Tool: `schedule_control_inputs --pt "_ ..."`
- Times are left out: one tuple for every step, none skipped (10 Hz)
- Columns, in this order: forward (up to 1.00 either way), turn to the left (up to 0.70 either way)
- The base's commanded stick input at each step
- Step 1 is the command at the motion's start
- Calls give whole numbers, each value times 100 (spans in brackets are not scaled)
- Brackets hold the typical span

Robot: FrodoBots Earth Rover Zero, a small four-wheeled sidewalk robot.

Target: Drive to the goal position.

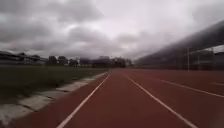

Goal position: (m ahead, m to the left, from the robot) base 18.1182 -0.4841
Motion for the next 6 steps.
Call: schedule_control_inputs --pt "70 0" --pt "70 0" --pt "70 0" --pt "70 0" --pt "70 0" --pt "70 0"
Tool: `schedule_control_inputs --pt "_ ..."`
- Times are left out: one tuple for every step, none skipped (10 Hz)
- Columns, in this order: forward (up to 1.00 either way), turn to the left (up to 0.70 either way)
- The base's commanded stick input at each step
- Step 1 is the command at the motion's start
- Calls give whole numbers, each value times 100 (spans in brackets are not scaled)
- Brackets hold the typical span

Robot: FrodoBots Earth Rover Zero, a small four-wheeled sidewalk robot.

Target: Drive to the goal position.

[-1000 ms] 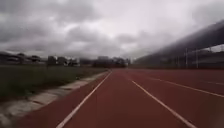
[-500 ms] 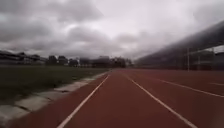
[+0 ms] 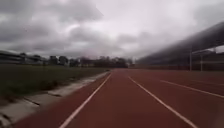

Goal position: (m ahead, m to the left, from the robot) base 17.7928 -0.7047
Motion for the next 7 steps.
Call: schedule_control_inputs --pt "70 0" --pt "70 0" --pt "70 0" --pt "70 0" --pt "70 0" --pt "70 0" --pt "70 0"
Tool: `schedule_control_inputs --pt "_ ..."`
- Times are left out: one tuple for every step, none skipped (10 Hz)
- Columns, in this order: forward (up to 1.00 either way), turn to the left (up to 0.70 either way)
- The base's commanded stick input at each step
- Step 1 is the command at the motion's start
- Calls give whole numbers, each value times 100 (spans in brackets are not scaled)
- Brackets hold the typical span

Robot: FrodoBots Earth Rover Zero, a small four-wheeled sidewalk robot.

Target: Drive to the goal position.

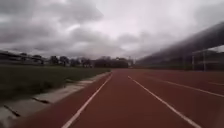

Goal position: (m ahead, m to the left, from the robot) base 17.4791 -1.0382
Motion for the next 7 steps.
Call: schedule_control_inputs --pt "70 0" --pt "70 0" --pt "70 0" --pt "70 0" --pt "70 0" --pt "70 0" --pt "70 0"
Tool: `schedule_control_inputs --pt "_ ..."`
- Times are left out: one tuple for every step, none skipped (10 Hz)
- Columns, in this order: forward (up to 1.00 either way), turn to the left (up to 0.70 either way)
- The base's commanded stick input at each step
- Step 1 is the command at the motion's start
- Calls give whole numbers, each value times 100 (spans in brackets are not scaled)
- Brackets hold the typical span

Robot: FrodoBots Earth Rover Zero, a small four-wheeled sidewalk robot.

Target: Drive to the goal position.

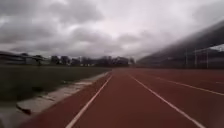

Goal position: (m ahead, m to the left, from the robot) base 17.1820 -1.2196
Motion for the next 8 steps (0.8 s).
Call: schedule_control_inputs --pt "70 0" --pt "70 0" --pt "70 0" --pt "70 0" --pt "70 0" --pt "70 0" --pt "70 -35" --pt "70 -35"
